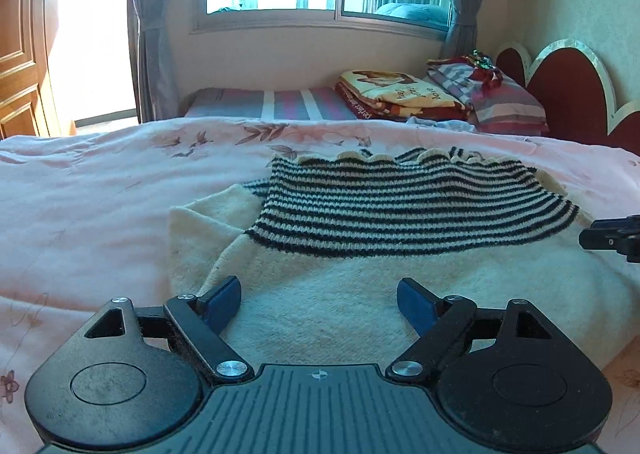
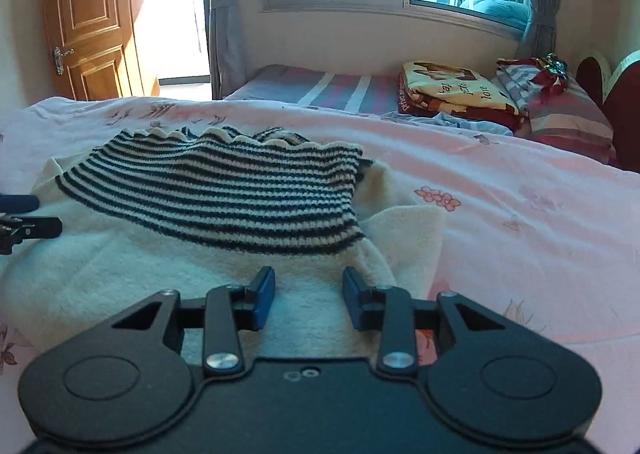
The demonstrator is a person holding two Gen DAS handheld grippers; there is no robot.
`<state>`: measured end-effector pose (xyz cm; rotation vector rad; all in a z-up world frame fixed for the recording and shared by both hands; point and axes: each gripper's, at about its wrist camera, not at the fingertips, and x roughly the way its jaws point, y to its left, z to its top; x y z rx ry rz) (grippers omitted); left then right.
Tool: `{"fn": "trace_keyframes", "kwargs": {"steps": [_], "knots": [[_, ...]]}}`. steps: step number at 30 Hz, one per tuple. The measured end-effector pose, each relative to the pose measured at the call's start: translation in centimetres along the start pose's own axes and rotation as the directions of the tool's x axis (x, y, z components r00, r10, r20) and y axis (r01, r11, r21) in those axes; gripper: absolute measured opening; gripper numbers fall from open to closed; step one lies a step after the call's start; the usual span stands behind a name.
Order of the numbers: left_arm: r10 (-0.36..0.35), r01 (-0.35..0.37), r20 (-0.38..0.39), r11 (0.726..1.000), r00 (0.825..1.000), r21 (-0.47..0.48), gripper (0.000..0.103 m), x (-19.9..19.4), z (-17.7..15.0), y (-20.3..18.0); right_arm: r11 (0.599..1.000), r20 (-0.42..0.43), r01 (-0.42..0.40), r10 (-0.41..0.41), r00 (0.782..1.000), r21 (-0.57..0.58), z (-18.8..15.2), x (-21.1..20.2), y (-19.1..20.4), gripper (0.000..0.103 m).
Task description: Fold small clothes
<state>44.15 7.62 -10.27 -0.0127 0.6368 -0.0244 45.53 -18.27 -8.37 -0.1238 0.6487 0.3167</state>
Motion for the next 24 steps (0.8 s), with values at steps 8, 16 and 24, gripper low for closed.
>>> {"fn": "trace_keyframes", "kwargs": {"steps": [8,16,24], "knots": [[-0.132,0.132,-0.007,0.991,0.991,0.018,0.085,-2.5,-1.6,-4.9,0.978,-0.002,-0.173,0.174,0.985,-0.120,-2.0,-3.5,7.8,0.035],[-0.083,0.083,-0.005,0.996,0.997,0.038,0.085,-2.8,-3.9,-5.3,0.974,-0.009,-0.132,0.133,0.991,-0.186,-3.6,-2.9,10.0,0.037],[-0.057,0.057,-0.044,0.998,0.997,-0.008,0.085,-5.2,-5.2,-0.9,0.985,-0.032,-0.045,0.040,0.999,-0.168,-5.0,-5.6,4.5,0.037]]}}
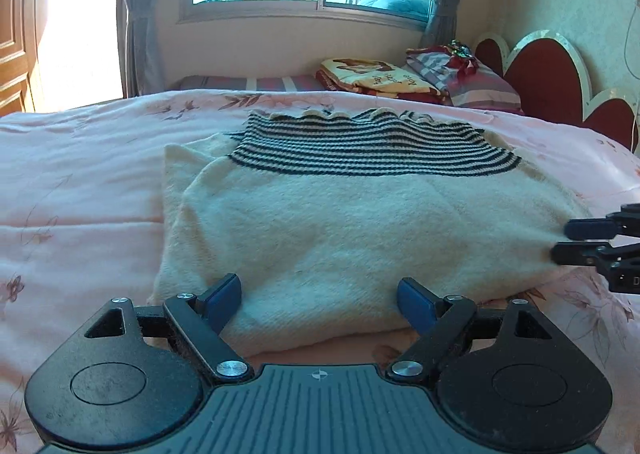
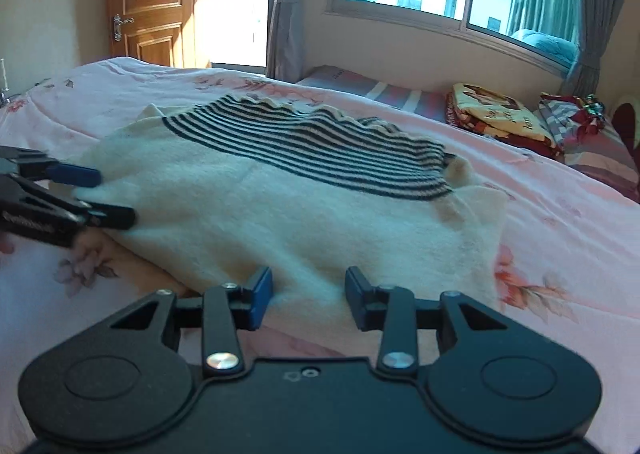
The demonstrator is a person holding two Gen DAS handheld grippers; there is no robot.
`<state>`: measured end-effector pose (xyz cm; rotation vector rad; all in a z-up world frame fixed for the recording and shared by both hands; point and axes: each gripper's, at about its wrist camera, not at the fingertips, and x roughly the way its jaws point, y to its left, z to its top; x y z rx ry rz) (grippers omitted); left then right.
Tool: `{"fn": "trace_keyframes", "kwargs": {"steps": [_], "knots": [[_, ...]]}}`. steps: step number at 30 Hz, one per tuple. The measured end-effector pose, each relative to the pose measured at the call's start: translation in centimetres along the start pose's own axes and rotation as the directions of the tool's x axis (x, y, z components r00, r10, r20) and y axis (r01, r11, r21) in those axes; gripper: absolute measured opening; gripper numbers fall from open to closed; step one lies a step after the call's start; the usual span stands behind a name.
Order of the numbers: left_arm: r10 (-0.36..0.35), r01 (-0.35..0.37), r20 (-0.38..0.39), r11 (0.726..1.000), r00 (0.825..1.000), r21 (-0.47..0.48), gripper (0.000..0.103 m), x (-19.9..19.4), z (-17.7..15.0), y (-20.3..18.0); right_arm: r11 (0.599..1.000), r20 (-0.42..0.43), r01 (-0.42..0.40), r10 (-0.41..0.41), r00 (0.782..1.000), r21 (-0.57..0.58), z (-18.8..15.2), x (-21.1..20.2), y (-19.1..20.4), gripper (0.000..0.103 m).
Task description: Fold small clothes
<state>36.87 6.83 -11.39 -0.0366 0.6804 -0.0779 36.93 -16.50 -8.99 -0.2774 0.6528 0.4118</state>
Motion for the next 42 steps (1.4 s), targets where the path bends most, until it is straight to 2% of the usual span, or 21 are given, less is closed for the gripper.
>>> {"fn": "trace_keyframes", "kwargs": {"steps": [2,4,9,11,13,15,23,32,35,38,40,42], "knots": [[0.001,-0.001,-0.006,1.000,1.000,0.012,0.085,-0.1,-0.2,0.5,0.999,-0.027,0.035,-0.034,0.999,0.032,-1.1,-0.4,-1.6,0.038],[0.005,-0.005,-0.006,1.000,1.000,0.013,0.085,0.0,-0.3,0.5,0.991,-0.024,0.032,-0.030,0.999,0.129,-2.3,-0.7,-3.3,0.039],[0.021,-0.021,-0.016,1.000,1.000,0.004,0.085,0.1,0.1,0.1,0.988,-0.018,0.060,-0.058,0.998,0.141,-2.1,-0.8,-2.8,0.039],[0.022,-0.022,-0.020,1.000,1.000,0.001,0.085,0.1,0.1,0.1,0.984,0.007,0.061,-0.063,0.998,0.166,-1.9,-1.5,-3.2,0.037],[0.026,-0.026,-0.020,1.000,0.999,0.004,0.085,0.2,0.0,0.0,0.978,-0.021,0.074,-0.071,0.997,0.195,-2.1,-1.0,-4.0,0.037],[0.031,-0.031,-0.019,0.999,0.999,0.006,0.085,0.3,0.0,-0.1,0.968,-0.021,0.050,-0.046,0.999,0.245,-2.6,-0.7,-4.9,0.037],[0.052,-0.052,0.001,0.998,0.999,0.030,0.088,0.7,-0.6,-0.6,0.974,-0.016,0.072,-0.070,0.997,0.217,-2.8,-0.5,-4.3,0.038],[0.037,-0.037,-0.009,0.999,0.999,0.030,0.088,0.1,-0.3,-0.3,0.974,-0.040,0.068,-0.061,0.997,0.215,-2.3,-0.3,-4.3,0.039],[0.091,-0.091,0.011,0.996,0.996,-0.012,0.089,-1.9,-0.7,0.6,0.975,-0.061,0.060,-0.048,0.997,0.212,-1.7,-0.7,-4.5,0.039],[0.153,-0.152,0.006,0.984,0.988,-0.095,0.089,-4.1,-2.1,2.3,0.968,-0.035,0.044,-0.036,0.999,0.246,-1.9,-2.5,-4.8,0.040],[0.138,-0.135,0.002,0.972,0.990,-0.193,0.089,-5.2,-3.1,3.6,0.967,-0.025,0.039,-0.034,0.999,0.251,-2.5,-3.4,-4.7,0.040],[0.084,-0.076,0.012,0.948,0.996,-0.309,0.089,-5.8,-4.0,4.6,0.964,-0.016,0.025,-0.021,1.000,0.265,-2.8,-3.9,-4.5,0.040]]}}
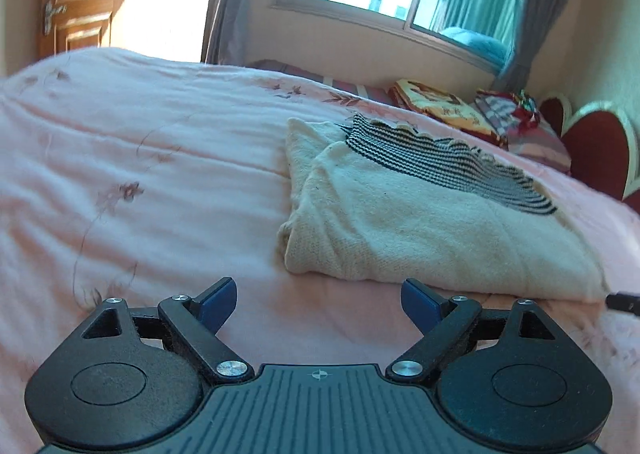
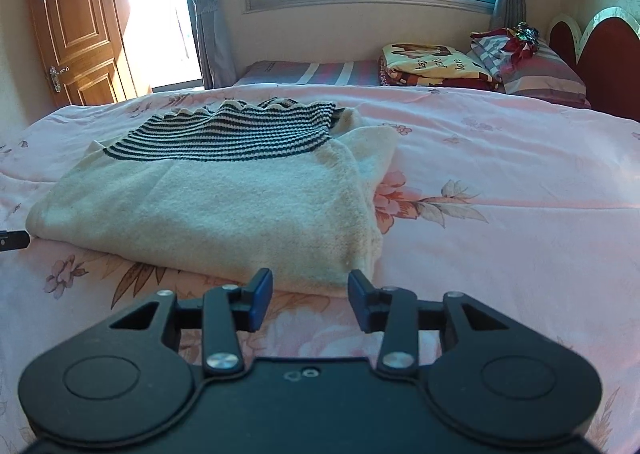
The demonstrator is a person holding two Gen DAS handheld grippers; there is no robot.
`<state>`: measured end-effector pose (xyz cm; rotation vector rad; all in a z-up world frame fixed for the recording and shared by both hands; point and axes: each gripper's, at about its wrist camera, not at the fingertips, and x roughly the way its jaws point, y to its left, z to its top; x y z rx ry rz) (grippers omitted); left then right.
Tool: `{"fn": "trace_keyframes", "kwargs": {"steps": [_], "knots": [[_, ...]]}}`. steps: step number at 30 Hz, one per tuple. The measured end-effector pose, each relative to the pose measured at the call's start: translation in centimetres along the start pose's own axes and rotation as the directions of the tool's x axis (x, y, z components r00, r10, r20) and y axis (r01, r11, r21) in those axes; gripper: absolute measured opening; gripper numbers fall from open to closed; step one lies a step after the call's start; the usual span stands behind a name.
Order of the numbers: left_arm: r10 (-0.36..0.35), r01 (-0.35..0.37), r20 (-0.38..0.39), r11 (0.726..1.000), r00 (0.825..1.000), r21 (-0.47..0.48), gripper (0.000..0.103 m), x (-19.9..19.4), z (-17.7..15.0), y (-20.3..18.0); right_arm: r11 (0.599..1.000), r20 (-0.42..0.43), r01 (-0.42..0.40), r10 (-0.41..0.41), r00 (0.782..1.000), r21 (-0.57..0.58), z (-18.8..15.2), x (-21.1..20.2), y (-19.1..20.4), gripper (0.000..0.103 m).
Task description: Fold small clothes
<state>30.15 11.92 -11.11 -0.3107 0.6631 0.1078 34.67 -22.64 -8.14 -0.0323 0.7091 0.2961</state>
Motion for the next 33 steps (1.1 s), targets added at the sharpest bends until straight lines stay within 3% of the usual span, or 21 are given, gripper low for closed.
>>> {"fn": "trace_keyframes", "kwargs": {"steps": [3,5,7,10,11,13,15,16,20,23,27,28,30,33], "knots": [[-0.085,0.086,0.011,0.984,0.996,-0.157,0.089,0.5,-0.4,0.9,1.000,0.014,-0.016,0.016,1.000,0.013,0.0,-0.1,0.6,0.040],[-0.146,0.143,0.010,0.951,0.989,-0.275,0.088,1.7,-0.6,1.3,0.999,0.022,-0.035,0.035,0.999,0.010,0.3,0.1,1.4,0.040],[-0.207,0.197,0.021,0.888,0.978,-0.417,0.088,2.8,-0.8,2.0,0.999,0.024,-0.051,0.051,0.998,0.000,0.7,0.4,2.1,0.040],[-0.261,0.244,0.062,0.753,0.963,-0.611,0.088,4.0,-1.6,2.5,0.997,0.033,-0.072,0.072,0.997,-0.010,1.2,0.6,3.0,0.040],[-0.249,0.236,0.073,0.727,0.966,-0.645,0.088,4.2,-2.0,2.5,0.997,0.037,-0.079,0.079,0.996,-0.010,1.3,0.6,3.2,0.040],[-0.218,0.222,0.091,0.711,0.972,-0.668,0.086,4.6,-2.3,2.1,0.996,0.044,-0.091,0.092,0.995,-0.011,1.5,0.6,3.4,0.040],[-0.189,0.216,0.118,0.678,0.975,-0.703,0.085,5.2,-2.4,1.8,0.995,0.045,-0.100,0.100,0.994,-0.012,1.6,0.8,3.7,0.040],[-0.183,0.219,0.128,0.670,0.975,-0.710,0.085,5.7,-2.4,1.5,0.995,0.044,-0.103,0.103,0.994,-0.012,1.7,0.9,3.9,0.040],[-0.163,0.216,0.144,0.680,0.976,-0.700,0.085,7.3,-1.5,0.9,0.994,0.043,-0.109,0.109,0.993,-0.013,2.1,1.7,4.4,0.040],[-0.146,0.230,0.179,0.667,0.973,-0.709,0.084,8.0,-1.1,1.1,0.993,0.051,-0.119,0.119,0.992,-0.013,2.7,2.1,4.8,0.040],[-0.124,0.219,0.188,0.717,0.974,-0.662,0.084,8.7,-0.4,0.3,0.987,0.064,-0.159,0.159,0.985,-0.002,3.9,3.0,5.5,0.037],[-0.121,0.220,0.193,0.721,0.974,-0.657,0.084,8.9,-0.3,0.2,0.985,0.070,-0.172,0.172,0.983,-0.003,4.2,3.3,5.8,0.029],[-0.104,0.215,0.203,0.713,0.974,-0.668,0.078,9.1,-0.1,0.6,0.985,0.076,-0.170,0.171,0.982,-0.014,4.9,4.0,6.5,0.018],[-0.071,0.181,0.183,0.692,0.980,-0.699,0.046,9.9,-0.3,1.6,0.982,0.069,-0.190,0.190,0.979,-0.005,5.8,5.3,7.1,0.013]]}}
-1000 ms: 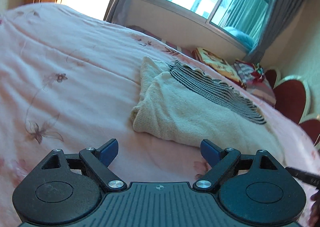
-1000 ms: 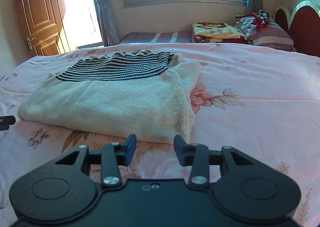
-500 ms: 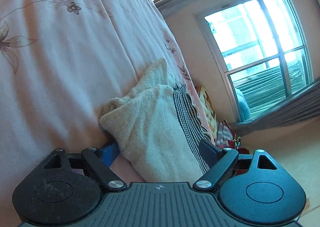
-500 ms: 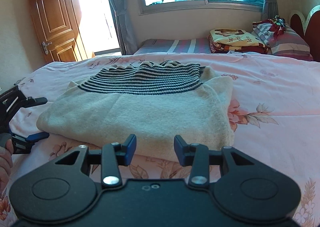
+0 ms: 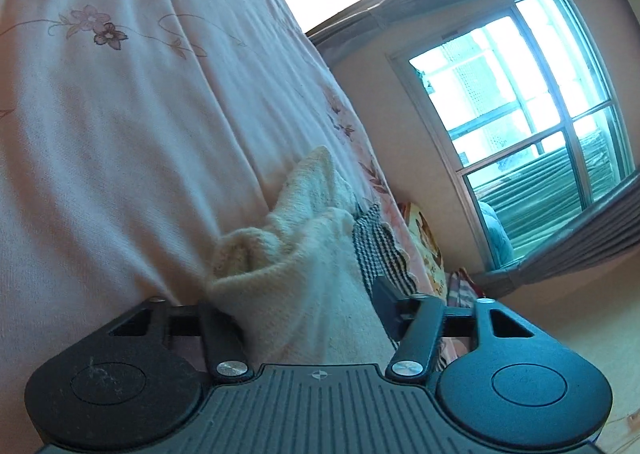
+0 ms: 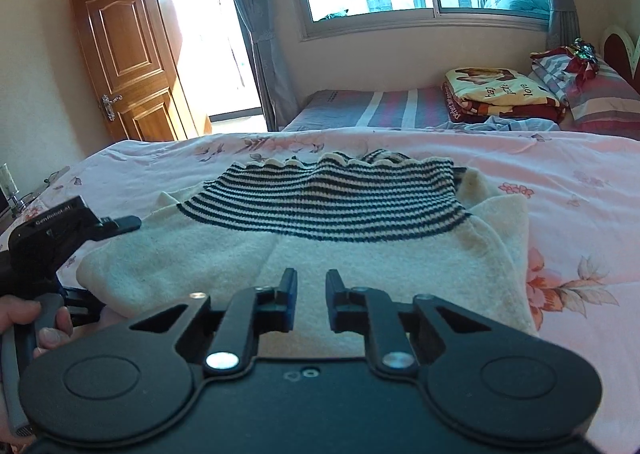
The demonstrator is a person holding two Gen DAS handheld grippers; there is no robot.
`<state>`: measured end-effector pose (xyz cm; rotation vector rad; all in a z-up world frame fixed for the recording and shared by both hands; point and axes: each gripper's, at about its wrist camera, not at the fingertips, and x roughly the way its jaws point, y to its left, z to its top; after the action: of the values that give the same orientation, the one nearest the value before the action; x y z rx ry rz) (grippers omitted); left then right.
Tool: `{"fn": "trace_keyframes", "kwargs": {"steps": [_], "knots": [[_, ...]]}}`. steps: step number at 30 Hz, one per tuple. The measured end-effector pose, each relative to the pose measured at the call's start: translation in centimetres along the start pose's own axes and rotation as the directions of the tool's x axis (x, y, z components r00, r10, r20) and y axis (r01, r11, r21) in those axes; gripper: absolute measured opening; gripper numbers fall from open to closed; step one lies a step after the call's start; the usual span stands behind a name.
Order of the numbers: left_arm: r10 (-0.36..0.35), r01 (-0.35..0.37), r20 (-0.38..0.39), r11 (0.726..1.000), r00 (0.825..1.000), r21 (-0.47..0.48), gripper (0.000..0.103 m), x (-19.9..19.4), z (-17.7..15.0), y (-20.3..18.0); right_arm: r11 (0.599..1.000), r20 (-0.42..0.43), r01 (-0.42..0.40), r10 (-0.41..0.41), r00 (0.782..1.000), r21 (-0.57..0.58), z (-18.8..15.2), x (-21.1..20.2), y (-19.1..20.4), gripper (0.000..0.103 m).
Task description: Fold small clothes
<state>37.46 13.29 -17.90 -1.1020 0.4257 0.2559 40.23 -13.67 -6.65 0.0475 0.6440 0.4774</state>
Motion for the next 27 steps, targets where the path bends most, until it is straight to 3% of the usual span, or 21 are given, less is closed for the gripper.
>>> {"fn": "trace_keyframes", "kwargs": {"steps": [2,5,9,12,13,22,24,27], "knots": [[0.000,0.000,-0.009,0.999,1.000,-0.038,0.023,0.9,0.4,0.9,1.000,-0.007,-0.011,0.011,1.000,0.014,0.5,1.2,0.1,0.010],[-0.044,0.042,-0.036,0.998,0.998,-0.057,0.019,1.6,0.9,1.3,0.999,-0.021,-0.026,0.027,0.999,0.039,1.1,2.8,0.4,0.008],[-0.141,0.139,-0.012,0.988,0.990,-0.073,0.018,0.2,0.8,1.3,0.999,-0.032,-0.030,0.031,0.999,0.045,1.9,4.4,1.1,0.007],[-0.095,0.092,-0.035,0.993,0.995,-0.072,0.018,0.9,-0.1,2.4,0.999,-0.095,0.014,-0.009,0.995,0.048,1.9,6.1,1.4,0.007],[-0.108,0.106,-0.030,0.992,0.994,-0.062,0.018,0.9,-0.2,2.4,0.998,-0.129,0.027,-0.019,0.991,0.060,1.6,6.9,1.3,0.006],[-0.099,0.098,-0.054,0.995,0.994,-0.023,0.018,0.6,0.5,0.7,0.998,-0.129,0.040,-0.034,0.991,0.044,1.3,7.3,1.2,0.004],[-0.124,0.125,-0.051,0.992,0.991,0.009,0.018,0.2,0.8,-0.5,0.998,-0.124,0.035,-0.028,0.992,0.056,1.1,7.4,0.9,0.004],[-0.219,0.224,-0.073,0.972,0.973,0.077,0.017,-0.6,1.1,-4.0,0.996,-0.112,0.022,-0.012,0.994,0.090,1.0,7.4,0.5,0.004]]}}
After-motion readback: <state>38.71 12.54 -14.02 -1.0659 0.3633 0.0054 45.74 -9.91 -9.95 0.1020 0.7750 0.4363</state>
